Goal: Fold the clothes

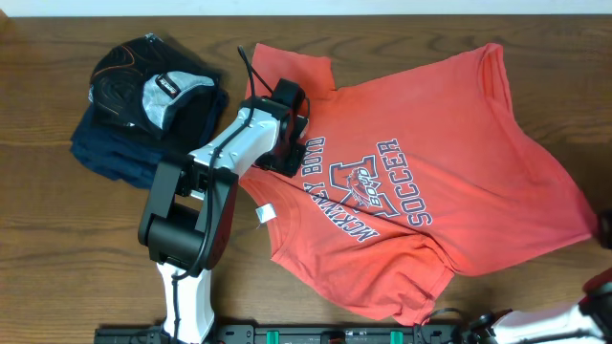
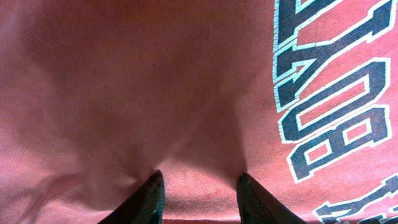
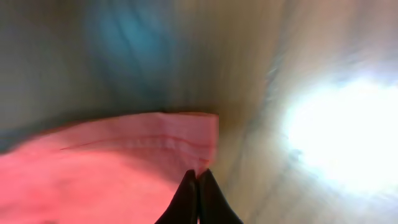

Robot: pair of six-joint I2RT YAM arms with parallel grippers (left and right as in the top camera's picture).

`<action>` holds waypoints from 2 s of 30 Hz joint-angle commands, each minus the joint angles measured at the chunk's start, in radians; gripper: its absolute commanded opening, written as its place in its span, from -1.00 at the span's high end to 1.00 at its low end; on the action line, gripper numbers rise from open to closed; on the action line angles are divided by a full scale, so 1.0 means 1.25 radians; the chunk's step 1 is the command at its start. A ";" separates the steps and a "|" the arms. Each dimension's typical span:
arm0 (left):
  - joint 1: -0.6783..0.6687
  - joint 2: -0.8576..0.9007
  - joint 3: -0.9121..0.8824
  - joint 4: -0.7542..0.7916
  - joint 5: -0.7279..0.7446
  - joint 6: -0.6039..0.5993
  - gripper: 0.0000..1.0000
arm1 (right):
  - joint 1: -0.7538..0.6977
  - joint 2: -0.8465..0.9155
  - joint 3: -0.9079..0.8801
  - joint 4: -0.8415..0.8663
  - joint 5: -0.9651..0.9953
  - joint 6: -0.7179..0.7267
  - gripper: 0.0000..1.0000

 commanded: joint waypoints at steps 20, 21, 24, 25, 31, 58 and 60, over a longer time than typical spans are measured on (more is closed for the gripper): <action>0.016 0.030 -0.034 -0.010 -0.048 0.005 0.07 | -0.009 -0.155 0.023 0.045 -0.157 -0.039 0.40; 0.016 0.030 -0.034 -0.011 -0.048 0.005 0.07 | 0.014 -0.151 0.023 0.060 -0.204 -0.050 0.49; 0.015 0.029 -0.028 -0.021 -0.039 0.004 0.07 | 0.122 -0.131 0.023 0.069 -0.225 -0.058 0.80; 0.014 0.029 -0.020 -0.034 -0.026 0.004 0.07 | 0.161 -0.123 0.023 0.065 -0.210 -0.067 0.86; 0.015 0.009 0.078 -0.181 0.002 0.004 0.07 | 0.382 -0.028 0.023 0.112 -0.056 -0.070 0.97; -0.026 -0.226 0.125 -0.297 0.126 -0.039 -0.27 | 0.379 0.404 0.394 0.227 0.154 0.108 0.98; -0.042 -0.222 0.102 -0.296 0.126 -0.041 -0.27 | 0.357 0.399 0.444 0.164 0.127 0.085 0.97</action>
